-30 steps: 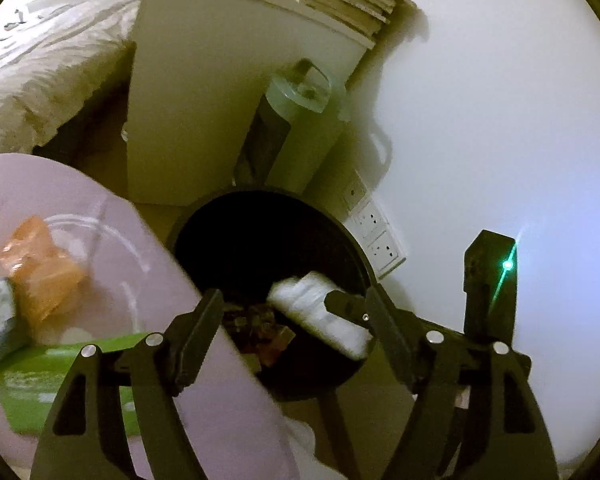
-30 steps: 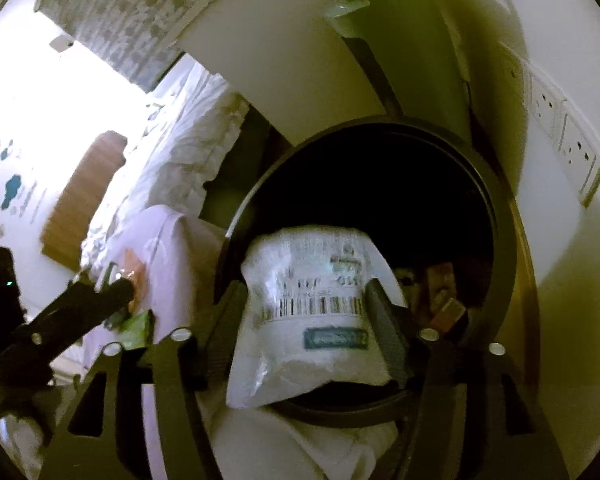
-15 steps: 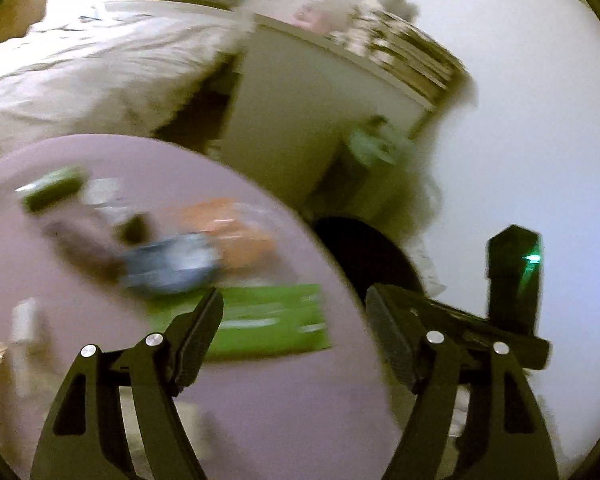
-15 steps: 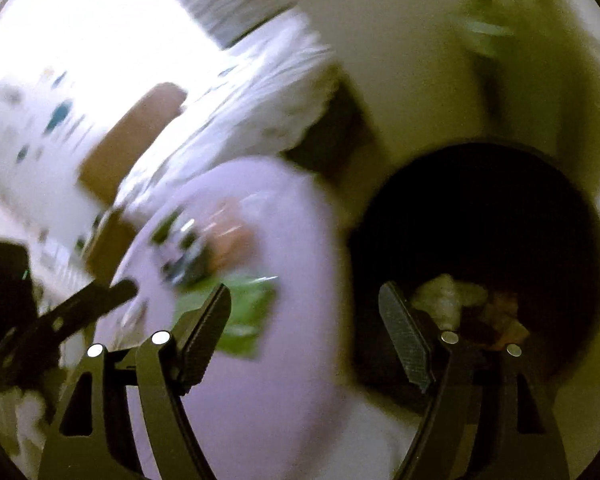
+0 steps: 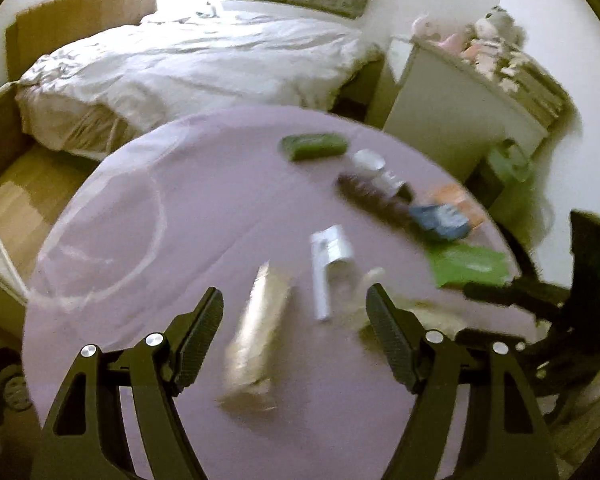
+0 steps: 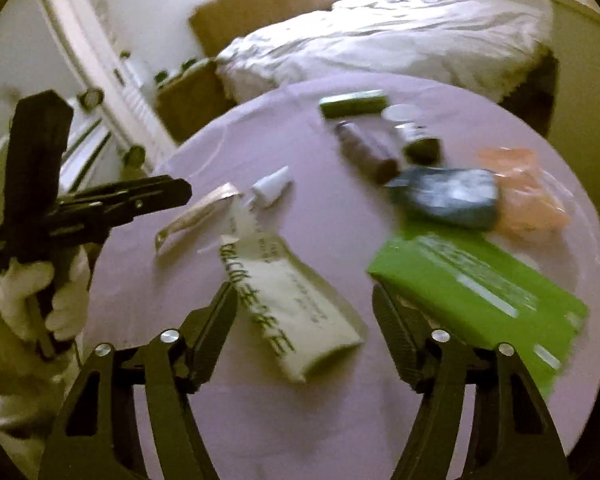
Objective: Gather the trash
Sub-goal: 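Grasp the gold foil wrapper with the left tool while the right tool grasps the white paper strip, then carry the foil wrapper and paper strip to the black bin and release them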
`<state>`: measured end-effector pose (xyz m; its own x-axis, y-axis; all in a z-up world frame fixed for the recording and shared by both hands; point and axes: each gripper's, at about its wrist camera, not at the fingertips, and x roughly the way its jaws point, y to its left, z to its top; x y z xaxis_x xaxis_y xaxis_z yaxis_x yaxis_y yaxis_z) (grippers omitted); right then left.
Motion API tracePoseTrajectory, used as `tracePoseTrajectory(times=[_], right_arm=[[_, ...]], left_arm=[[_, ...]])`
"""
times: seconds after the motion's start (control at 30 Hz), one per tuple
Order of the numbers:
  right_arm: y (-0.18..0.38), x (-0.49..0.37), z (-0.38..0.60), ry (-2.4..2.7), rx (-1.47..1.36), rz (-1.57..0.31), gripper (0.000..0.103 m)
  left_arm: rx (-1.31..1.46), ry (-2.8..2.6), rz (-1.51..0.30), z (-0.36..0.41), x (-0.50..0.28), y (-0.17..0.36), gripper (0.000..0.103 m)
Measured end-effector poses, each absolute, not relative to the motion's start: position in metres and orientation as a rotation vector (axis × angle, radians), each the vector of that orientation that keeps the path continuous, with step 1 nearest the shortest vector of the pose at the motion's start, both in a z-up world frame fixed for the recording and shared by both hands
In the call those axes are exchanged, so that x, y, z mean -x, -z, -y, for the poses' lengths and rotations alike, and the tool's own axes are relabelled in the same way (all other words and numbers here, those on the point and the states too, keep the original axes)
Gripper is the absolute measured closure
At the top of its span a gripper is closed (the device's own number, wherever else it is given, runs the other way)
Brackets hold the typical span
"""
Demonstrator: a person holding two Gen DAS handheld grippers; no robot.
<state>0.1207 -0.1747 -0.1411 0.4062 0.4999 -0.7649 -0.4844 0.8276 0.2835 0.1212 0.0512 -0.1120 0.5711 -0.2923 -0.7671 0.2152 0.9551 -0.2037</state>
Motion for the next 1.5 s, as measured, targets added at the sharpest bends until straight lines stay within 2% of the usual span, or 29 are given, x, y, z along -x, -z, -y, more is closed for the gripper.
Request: tracePoseTrajectory(times=[0.13,0.27,0.33,0.37,0.43,0.5,0.67,0.8,1.0,1.5], right_arm=[[0.147,-0.127,0.160,-0.634,0.031,-0.989,0.035],[0.150,-0.133,0.146,-0.624,0.074,-1.008,0.039],[0.153,-0.137,0.142,-0.613,0.094,-1.013,0.044],[0.154,-0.137,0.141,-0.603,0.107,-1.009,0.046],[0.154,-0.138,0.142,-0.596,0.114,-1.007,0.053],[0.154,-0.141,0.145,-0.595,0.091,-1.014,0.067],[0.150,-0.143,0.160,-0.603,-0.002,-1.013,0.085],[0.142,-0.140,0.174,-0.604,-0.062,-0.993,0.090],[0.132,-0.136,0.205,-0.585,-0.169,-0.964,0.092],[0.110,-0.106,0.315,-0.386,-0.371,-0.849,0.092]], left_arm=[[0.084,0.284,-0.974,-0.064,-0.125,0.129,0.032],[0.061,0.288,-0.996,-0.064,-0.126,0.140,0.042],[0.046,0.283,-0.991,-0.064,-0.126,0.141,0.045],[0.040,0.281,-0.990,-0.065,-0.126,0.141,0.050],[0.032,0.271,-0.988,-0.062,-0.127,0.140,0.058],[0.035,0.266,-0.988,-0.064,-0.128,0.140,0.069],[0.071,0.261,-0.979,-0.067,-0.130,0.136,0.081],[0.087,0.282,-0.934,-0.060,-0.127,0.119,0.081],[0.107,0.368,-0.896,-0.031,-0.130,0.098,0.081],[0.007,0.649,-0.833,0.116,-0.124,0.065,0.081]])
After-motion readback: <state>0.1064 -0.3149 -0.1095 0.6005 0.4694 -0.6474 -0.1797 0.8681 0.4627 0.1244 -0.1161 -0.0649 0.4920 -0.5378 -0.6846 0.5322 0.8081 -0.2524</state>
